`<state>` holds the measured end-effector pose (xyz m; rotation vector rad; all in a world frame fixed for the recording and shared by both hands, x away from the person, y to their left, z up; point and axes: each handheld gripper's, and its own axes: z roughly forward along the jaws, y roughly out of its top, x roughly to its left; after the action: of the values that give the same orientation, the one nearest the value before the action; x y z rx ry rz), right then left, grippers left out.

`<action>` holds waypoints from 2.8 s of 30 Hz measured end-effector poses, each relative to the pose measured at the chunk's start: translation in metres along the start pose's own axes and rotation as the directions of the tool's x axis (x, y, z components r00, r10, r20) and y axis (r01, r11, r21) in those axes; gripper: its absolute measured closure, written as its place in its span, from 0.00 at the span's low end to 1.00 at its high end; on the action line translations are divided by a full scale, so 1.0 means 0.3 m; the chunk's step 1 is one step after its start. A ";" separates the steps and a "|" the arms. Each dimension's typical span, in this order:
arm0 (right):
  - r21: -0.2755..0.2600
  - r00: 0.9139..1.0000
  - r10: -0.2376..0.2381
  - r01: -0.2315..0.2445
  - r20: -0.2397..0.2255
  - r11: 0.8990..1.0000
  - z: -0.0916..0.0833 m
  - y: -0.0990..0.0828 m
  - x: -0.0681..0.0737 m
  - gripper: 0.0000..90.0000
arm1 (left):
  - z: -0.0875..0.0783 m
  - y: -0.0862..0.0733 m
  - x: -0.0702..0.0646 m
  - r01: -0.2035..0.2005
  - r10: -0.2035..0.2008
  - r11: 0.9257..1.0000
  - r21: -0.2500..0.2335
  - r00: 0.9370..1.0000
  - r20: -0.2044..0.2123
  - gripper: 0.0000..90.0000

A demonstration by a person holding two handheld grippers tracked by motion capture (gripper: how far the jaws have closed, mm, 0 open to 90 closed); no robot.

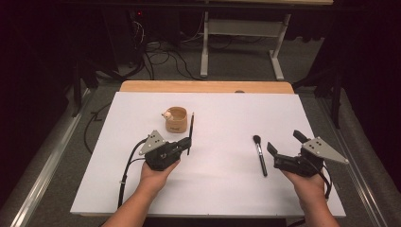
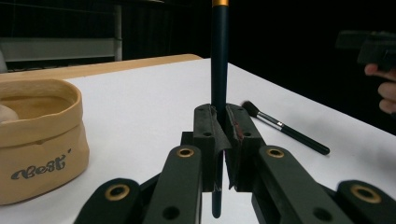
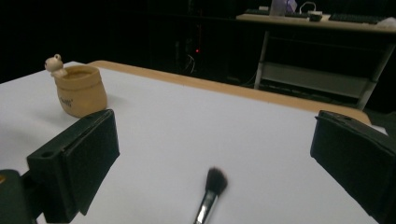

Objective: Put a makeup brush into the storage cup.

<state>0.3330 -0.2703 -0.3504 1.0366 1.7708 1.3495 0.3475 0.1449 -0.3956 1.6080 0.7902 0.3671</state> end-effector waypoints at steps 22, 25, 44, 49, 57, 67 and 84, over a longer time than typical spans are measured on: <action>0.070 0.993 -0.023 0.031 -0.114 0.997 0.185 -0.017 0.130 0.07 | 0.027 -0.024 -0.048 -0.043 0.043 0.999 0.019 0.999 0.020 0.93; 0.062 0.991 -0.008 0.017 -0.135 0.998 0.181 -0.019 0.135 0.09 | 0.028 -0.027 -0.059 -0.050 0.050 0.999 0.004 0.998 0.050 0.93; 0.015 0.961 0.049 -0.046 -0.271 0.999 0.167 -0.002 0.199 0.26 | 0.072 -0.053 -0.111 -0.049 0.046 0.998 0.031 0.994 0.095 0.93; 0.014 0.950 0.052 -0.050 -0.308 0.999 0.163 0.000 0.226 0.28 | 0.078 -0.058 -0.126 -0.053 0.049 0.998 0.032 0.993 0.105 0.93; 0.013 0.929 0.074 -0.074 -0.364 0.997 0.162 0.003 0.262 0.33 | 0.087 -0.064 -0.147 -0.057 0.052 0.998 0.035 0.989 0.139 0.93; 0.006 0.910 0.088 -0.094 -0.406 0.996 0.158 0.004 0.275 0.44 | 0.096 -0.070 -0.155 -0.062 0.055 0.997 0.043 0.988 0.143 0.93; 0.006 0.881 0.107 -0.117 -0.461 0.993 0.166 0.006 0.308 0.55 | 0.112 -0.077 -0.171 -0.069 0.061 0.996 0.047 0.985 0.159 0.93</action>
<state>0.3343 -0.1664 -0.3647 0.8621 2.0510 1.8007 0.3257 0.0859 -0.4147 1.6926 0.6326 0.2635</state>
